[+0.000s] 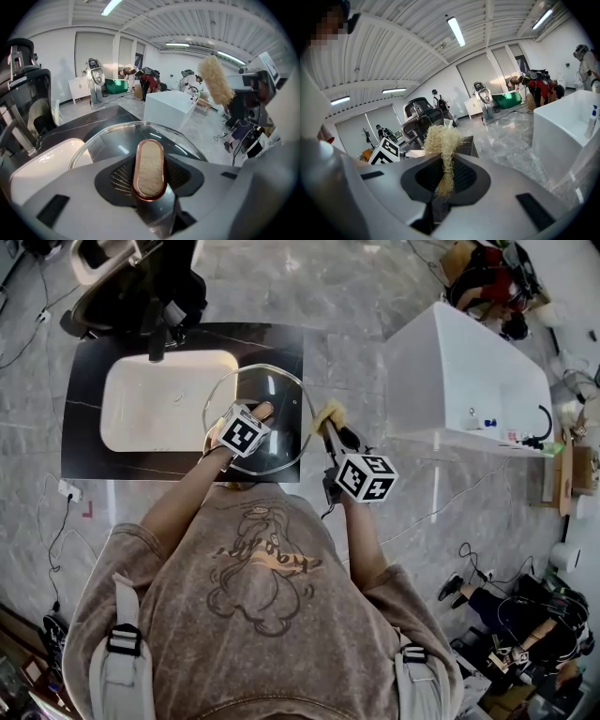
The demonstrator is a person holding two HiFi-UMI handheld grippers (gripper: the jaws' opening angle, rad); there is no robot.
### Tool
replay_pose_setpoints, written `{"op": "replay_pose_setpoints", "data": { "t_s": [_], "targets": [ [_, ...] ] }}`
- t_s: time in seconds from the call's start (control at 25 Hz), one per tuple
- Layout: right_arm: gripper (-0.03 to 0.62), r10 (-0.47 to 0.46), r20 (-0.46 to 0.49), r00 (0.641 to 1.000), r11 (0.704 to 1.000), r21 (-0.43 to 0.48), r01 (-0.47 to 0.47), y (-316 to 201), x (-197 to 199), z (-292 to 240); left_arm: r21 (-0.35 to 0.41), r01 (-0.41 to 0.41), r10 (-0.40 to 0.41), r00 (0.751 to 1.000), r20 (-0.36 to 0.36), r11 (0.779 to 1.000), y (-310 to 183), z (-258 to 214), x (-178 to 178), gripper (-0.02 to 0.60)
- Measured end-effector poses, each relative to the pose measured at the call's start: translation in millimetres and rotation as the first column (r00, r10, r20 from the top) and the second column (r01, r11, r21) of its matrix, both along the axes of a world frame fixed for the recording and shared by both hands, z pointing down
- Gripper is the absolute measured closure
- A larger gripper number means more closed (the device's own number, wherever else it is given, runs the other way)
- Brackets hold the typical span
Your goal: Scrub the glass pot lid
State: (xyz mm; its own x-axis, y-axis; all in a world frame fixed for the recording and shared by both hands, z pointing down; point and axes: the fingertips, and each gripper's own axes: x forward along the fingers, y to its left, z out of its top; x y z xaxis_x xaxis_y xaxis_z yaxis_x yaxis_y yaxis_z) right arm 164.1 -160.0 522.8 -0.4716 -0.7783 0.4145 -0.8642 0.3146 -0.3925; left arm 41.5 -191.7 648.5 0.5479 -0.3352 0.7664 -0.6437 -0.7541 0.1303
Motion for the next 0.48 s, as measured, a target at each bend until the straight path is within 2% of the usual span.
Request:
{"op": "replay_pose_setpoints", "data": {
  "t_s": [0.16,0.48],
  "targets": [
    [0.553,-0.005,0.001,1.0,1.0,-0.003,0.005,0,-3,2,0.007,0.006,-0.005,1.0,-0.016,1.0,0,0,0,0.397],
    [0.553,-0.021,0.005,1.0,1.0,-0.005,0.021,-2,-12,5,0.031,0.051,-0.047,0.993,-0.112,0.998,-7,-26,-3,0.394]
  ]
}}
